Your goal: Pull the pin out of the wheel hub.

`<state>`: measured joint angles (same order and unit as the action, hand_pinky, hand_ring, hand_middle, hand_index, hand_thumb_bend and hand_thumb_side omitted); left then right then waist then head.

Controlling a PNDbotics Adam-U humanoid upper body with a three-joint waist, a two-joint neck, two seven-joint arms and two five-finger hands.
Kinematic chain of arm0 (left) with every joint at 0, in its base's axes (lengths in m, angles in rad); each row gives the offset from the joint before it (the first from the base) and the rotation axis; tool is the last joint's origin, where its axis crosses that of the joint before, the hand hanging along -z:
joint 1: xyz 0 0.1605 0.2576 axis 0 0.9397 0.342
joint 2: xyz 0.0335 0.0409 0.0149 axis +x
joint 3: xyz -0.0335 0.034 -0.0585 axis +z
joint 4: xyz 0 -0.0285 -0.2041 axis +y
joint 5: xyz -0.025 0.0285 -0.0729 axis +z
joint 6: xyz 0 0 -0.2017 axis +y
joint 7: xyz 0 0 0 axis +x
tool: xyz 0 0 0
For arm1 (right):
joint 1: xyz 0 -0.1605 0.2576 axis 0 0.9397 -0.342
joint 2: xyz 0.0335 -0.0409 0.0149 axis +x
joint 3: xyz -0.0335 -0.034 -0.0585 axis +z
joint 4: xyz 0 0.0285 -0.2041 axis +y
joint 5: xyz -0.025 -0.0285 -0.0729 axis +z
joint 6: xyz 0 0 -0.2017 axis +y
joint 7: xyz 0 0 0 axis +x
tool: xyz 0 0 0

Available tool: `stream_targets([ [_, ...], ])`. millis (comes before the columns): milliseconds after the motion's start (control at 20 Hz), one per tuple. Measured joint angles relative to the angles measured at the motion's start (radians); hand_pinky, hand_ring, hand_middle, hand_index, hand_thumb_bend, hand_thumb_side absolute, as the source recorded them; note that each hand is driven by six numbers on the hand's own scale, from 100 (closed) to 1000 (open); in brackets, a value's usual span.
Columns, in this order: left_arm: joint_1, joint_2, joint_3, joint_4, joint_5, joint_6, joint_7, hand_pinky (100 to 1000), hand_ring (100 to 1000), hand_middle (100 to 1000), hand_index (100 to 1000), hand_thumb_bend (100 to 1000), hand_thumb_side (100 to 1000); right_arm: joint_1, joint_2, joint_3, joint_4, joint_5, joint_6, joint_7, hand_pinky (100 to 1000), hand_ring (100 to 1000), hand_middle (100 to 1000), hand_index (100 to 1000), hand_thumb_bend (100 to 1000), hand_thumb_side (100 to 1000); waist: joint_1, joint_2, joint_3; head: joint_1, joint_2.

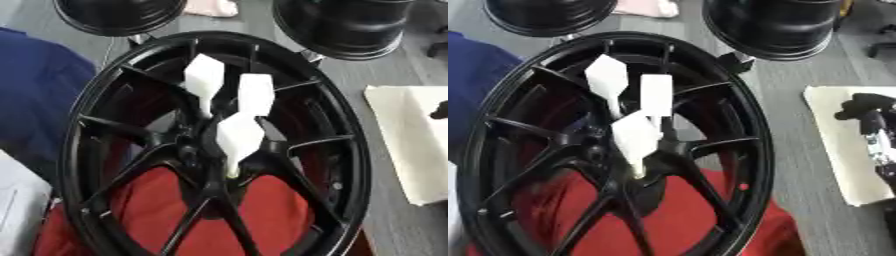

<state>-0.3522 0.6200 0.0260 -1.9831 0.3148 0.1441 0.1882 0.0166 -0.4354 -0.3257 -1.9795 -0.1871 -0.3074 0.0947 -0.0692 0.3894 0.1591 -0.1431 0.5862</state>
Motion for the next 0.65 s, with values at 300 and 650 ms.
stream_targets([
  [300, 0.062, -0.135, -0.019, 0.0, -0.004, -0.063, 0.029, 678, 734, 615, 689, 100, 751, -0.009, 0.0, 0.001, 0.0, -0.008, -0.005, 0.004, 847, 671, 661, 764, 100, 541, -0.008, 0.003, -0.012, 0.009, 0.0],
  [650, 0.078, -0.183, -0.029, 0.0, -0.004, -0.096, 0.028, 677, 732, 612, 691, 100, 736, -0.013, 0.0, 0.006, 0.0, -0.008, -0.014, 0.005, 847, 671, 661, 765, 100, 540, -0.013, 0.006, -0.016, 0.008, 0.0],
])
